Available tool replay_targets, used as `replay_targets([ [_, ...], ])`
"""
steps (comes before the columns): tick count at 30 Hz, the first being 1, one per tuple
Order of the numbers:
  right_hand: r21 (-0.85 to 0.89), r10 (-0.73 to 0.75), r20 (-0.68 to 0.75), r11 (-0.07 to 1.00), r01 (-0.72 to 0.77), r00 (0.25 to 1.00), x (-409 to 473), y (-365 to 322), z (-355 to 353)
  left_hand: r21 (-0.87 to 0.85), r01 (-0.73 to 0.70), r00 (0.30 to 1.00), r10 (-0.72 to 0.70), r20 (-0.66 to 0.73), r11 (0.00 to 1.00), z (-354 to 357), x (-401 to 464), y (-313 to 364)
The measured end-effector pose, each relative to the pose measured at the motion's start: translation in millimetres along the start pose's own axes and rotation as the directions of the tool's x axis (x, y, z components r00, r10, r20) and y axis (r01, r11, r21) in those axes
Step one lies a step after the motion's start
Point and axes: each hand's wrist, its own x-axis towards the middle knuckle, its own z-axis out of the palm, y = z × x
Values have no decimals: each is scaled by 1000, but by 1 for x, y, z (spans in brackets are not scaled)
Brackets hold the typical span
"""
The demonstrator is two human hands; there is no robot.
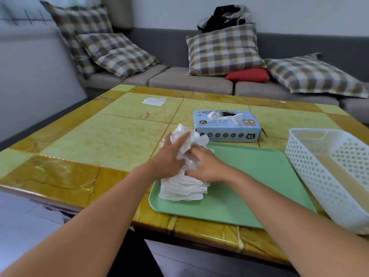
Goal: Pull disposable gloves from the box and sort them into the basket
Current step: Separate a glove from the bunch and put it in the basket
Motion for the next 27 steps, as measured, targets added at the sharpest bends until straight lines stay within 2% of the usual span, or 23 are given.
replay_targets([
  [2, 79, -26, -19, 997, 27, 999, -14, 0, -5, 52, -17, 997, 21, -79, 999, 2, 1, -3],
  [3, 79, -31, -79, 996, 37, 996, -22, 1, -9, 50, -17, 992, 22, -120, 999, 3, 3, -3],
  [5, 10, -59, -206, 998, 63, 977, -40, 6, -17, 51, -12, 988, 20, -151, 999, 5, 3, 2],
  [6, -16, -75, -222, 997, 74, 972, -44, 6, -19, 48, -16, 988, 23, -154, 999, 5, 3, 2],
  [9, -35, -65, -150, 998, 60, 987, -52, 12, -22, 52, -51, 987, 59, -147, 997, -1, -3, 7],
  [11, 18, -42, -136, 999, 45, 990, -53, 14, -26, 133, -32, 989, 50, -141, 991, -8, -8, 10],
  [13, 95, -21, -155, 995, 36, 988, -53, 13, -28, 247, 48, 982, 0, -190, 968, -16, -16, 14],
  [15, 145, 9, -174, 989, 17, 985, -48, 13, -29, 306, 32, 970, 44, -239, 952, -25, -22, 17],
  [17, 155, 30, -200, 988, 1, 979, -41, 11, -26, 277, -122, 966, 178, -188, 953, -31, -26, 19],
  [19, 170, 66, -278, 985, -19, 958, -34, 7, -24, 188, -225, 968, 242, -69, 956, -25, -27, 15],
  [20, 156, 68, -336, 988, -16, 939, -33, 5, -23, 172, -226, 973, 230, -5, 959, -20, -27, 11],
  [22, 30, -27, -411, 999, 43, 911, -31, -1, -24, 197, -176, 981, 156, 116, 964, -7, -25, 2],
  [24, -178, -172, -302, 976, 122, 938, -32, -5, -27, 196, -138, 981, 106, 165, 971, 1, -20, -3],
  [27, -352, -216, -36, 916, 190, 976, -29, -8, -23, 185, -101, 985, 71, 160, 978, 2, -11, -10],
])
